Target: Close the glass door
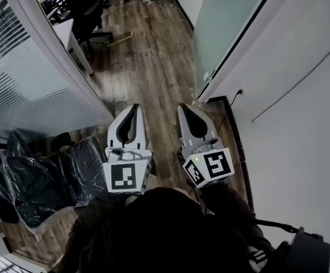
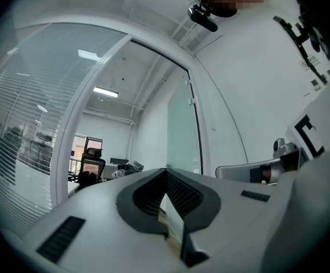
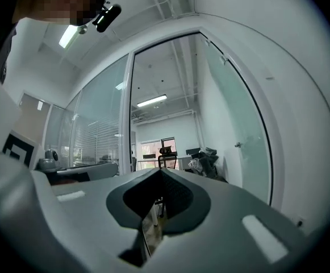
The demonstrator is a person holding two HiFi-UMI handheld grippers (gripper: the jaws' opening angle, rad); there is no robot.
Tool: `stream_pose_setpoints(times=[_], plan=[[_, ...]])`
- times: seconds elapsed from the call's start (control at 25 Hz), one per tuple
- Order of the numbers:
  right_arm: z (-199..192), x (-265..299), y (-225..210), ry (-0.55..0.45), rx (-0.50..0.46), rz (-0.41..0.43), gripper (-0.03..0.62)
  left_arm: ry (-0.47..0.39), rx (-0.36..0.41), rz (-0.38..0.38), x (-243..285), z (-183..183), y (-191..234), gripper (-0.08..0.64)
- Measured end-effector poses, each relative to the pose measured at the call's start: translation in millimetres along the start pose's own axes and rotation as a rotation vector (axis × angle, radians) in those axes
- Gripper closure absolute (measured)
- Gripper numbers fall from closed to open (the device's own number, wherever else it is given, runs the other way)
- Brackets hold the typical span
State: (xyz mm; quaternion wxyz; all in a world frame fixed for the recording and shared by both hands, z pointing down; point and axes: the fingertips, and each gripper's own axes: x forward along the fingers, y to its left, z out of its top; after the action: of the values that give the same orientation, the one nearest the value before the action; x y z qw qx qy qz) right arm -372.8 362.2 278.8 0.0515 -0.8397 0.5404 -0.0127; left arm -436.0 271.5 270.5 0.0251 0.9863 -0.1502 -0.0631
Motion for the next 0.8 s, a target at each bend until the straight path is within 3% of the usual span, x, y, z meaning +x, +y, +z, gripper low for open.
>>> stream_pose_setpoints(times=[0.52, 0.8], plan=[[12, 188, -133, -0.029, -0.021, -0.064, 0.591, 0.026, -0.013, -0.052, 224, -37, 61, 0.563], [15, 298, -253, -0.042, -0.019, -0.090, 0.591, 0.013, 0.011, -0.086, 387, -56, 66, 0.563]])
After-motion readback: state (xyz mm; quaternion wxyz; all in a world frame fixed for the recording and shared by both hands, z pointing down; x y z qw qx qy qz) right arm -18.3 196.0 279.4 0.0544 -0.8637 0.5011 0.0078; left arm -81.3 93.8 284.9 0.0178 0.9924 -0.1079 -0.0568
